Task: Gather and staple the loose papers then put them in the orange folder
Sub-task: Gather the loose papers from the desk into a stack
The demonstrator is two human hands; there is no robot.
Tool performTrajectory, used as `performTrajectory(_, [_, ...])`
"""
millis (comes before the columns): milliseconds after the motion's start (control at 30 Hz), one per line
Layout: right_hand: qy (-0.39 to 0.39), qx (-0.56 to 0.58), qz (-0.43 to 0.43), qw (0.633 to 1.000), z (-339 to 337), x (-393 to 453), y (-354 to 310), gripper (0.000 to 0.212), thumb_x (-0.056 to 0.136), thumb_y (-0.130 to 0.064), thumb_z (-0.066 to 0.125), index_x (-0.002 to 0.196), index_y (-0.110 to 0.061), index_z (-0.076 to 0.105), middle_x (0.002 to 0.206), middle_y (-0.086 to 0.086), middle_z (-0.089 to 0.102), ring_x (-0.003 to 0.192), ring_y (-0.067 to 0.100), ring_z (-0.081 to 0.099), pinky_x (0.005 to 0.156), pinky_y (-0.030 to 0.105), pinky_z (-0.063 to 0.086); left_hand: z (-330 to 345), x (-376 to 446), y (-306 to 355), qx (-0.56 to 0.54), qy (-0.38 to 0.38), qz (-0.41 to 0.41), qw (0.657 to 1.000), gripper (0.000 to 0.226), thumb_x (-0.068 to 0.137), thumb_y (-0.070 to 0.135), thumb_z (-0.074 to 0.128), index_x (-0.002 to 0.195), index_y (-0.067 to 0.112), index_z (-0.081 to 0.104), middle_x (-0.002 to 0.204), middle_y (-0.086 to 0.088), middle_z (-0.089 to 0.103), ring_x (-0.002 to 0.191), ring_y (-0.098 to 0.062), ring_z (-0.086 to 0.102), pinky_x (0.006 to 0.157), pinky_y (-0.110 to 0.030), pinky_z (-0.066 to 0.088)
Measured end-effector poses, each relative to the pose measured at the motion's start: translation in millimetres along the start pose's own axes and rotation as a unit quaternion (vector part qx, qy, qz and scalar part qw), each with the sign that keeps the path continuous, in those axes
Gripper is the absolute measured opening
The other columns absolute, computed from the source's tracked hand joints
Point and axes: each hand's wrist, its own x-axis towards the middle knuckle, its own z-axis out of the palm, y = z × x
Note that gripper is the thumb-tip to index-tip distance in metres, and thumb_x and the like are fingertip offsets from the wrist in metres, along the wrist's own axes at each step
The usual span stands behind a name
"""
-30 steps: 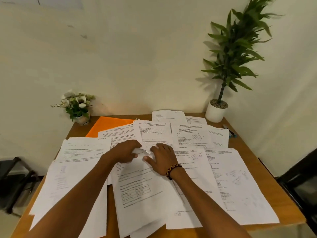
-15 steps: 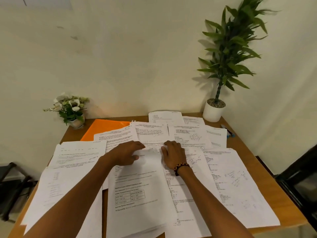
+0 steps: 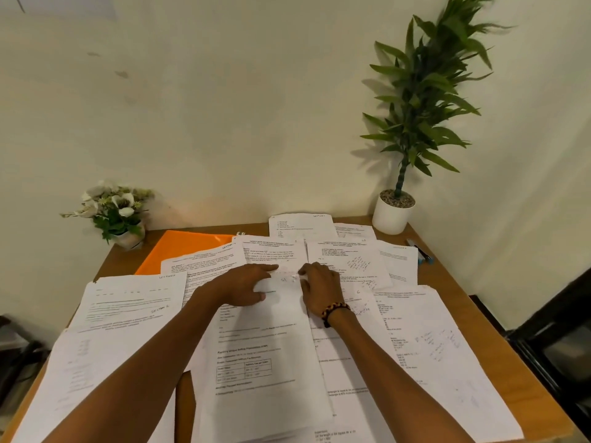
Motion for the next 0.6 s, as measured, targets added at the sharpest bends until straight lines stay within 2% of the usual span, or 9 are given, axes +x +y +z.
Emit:
performTrajectory(67, [0.019, -0.007, -0.005, 1.000, -5.3, 11.5, 7.6, 0.029, 0.099, -0.025, 0.049, 0.125, -0.017, 0.058, 0.125, 0.001, 0.061, 0.124, 0.021, 0.051, 0.110, 0.039, 0.030, -2.1, 7.8, -1.1, -0.010, -0.008, -0.002, 1.000, 0.065, 0.097, 0.034, 0.063, 0.156, 0.026, 0.036, 0.165, 0.010, 0.027, 0.149, -0.019, 0.029, 0.120, -0.036, 0.026])
performTrajectory(133, [-0.019, -0.033, 0.004, 0.999, -7.0, 21.1, 15.2, 0.032, 0.099, -0.028, 0.044, 0.127, -0.016, 0.054, 0.127, 0.002, 0.058, 0.128, 0.024, 0.047, 0.114, 0.044, 0.028, -4.0, 15.7, -1.4, -0.020, -0.009, -0.006, 1.000, 0.068, 0.097, 0.034, 0.063, 0.157, 0.030, 0.031, 0.164, 0.007, 0.030, 0.150, -0.020, 0.030, 0.121, -0.039, 0.025])
performTrajectory(167, [-0.045, -0.048, 0.003, 0.998, -7.7, 23.7, 17.4, 0.030, 0.098, -0.027, 0.043, 0.124, -0.015, 0.053, 0.123, 0.003, 0.059, 0.124, 0.025, 0.049, 0.113, 0.046, 0.030, -4.9, 19.9, -1.1, -0.022, -0.006, -0.008, 1.000, 0.070, 0.097, 0.034, 0.063, 0.157, 0.032, 0.028, 0.164, 0.006, 0.031, 0.150, -0.021, 0.029, 0.122, -0.040, 0.024])
performTrajectory(233, [-0.087, -0.066, -0.015, 0.994, -6.6, 25.7, 21.0, 0.029, 0.092, -0.016, 0.047, 0.120, -0.014, 0.053, 0.116, 0.004, 0.061, 0.115, 0.027, 0.055, 0.104, 0.042, 0.037, -6.8, 27.7, -0.7, -0.016, -0.008, -0.009, 1.000, 0.071, 0.097, 0.034, 0.062, 0.158, 0.032, 0.026, 0.164, 0.005, 0.030, 0.151, -0.021, 0.028, 0.122, -0.039, 0.022])
performTrajectory(333, [-0.119, -0.022, -0.017, 0.993, -5.3, 32.5, 26.3, 0.057, 0.083, 0.003, 0.048, 0.137, -0.015, 0.047, 0.125, 0.006, 0.057, 0.117, 0.028, 0.049, 0.101, 0.040, 0.038, -7.0, 41.7, -0.6, -0.013, -0.018, -0.011, 1.000, 0.073, 0.097, 0.036, 0.062, 0.159, 0.033, 0.024, 0.166, 0.003, 0.027, 0.151, -0.021, 0.026, 0.123, -0.039, 0.021])
performTrajectory(367, [-0.116, 0.010, -0.014, 0.993, -4.6, 37.9, 30.1, 0.058, 0.084, 0.003, 0.048, 0.138, -0.017, 0.047, 0.124, 0.006, 0.057, 0.117, 0.027, 0.050, 0.099, 0.039, 0.040, -6.9, 45.0, 0.8, -0.014, -0.021, -0.011, 1.000, 0.073, 0.097, 0.036, 0.062, 0.159, 0.034, 0.023, 0.166, 0.003, 0.027, 0.151, -0.022, 0.026, 0.123, -0.040, 0.021])
performTrajectory(433, [-0.082, 0.075, -0.015, 0.994, -3.5, 52.3, 39.5, 0.044, 0.089, -0.005, 0.051, 0.130, -0.020, 0.054, 0.119, 0.005, 0.061, 0.113, 0.025, 0.056, 0.092, 0.034, 0.046, -6.6, 51.7, 4.5, -0.016, -0.026, -0.008, 0.999, 0.073, 0.098, 0.035, 0.061, 0.159, 0.034, 0.022, 0.165, 0.002, 0.028, 0.151, -0.023, 0.028, 0.122, -0.041, 0.022])
performTrajectory(500, [-0.040, 0.116, -0.001, 0.992, -7.9, 66.3, 45.7, 0.030, 0.092, -0.005, 0.049, 0.117, -0.014, 0.062, 0.113, 0.008, 0.064, 0.105, 0.024, 0.060, 0.086, 0.030, 0.047, -6.0, 57.3, 8.8, -0.015, -0.034, -0.001, 0.999, 0.073, 0.099, 0.033, 0.060, 0.160, 0.035, 0.020, 0.164, 0.001, 0.030, 0.150, -0.024, 0.030, 0.122, -0.041, 0.023])
performTrajectory(600, [0.039, 0.148, 0.022, 0.988, -18.9, 90.6, 53.4, 0.021, 0.093, -0.002, 0.051, 0.105, -0.006, 0.067, 0.106, 0.011, 0.068, 0.100, 0.026, 0.063, 0.083, 0.029, 0.048, -5.9, 67.0, 14.6, -0.010, -0.046, 0.013, 0.999, 0.074, 0.099, 0.033, 0.060, 0.160, 0.037, 0.018, 0.163, 0.000, 0.033, 0.148, -0.025, 0.033, 0.122, -0.043, 0.027])
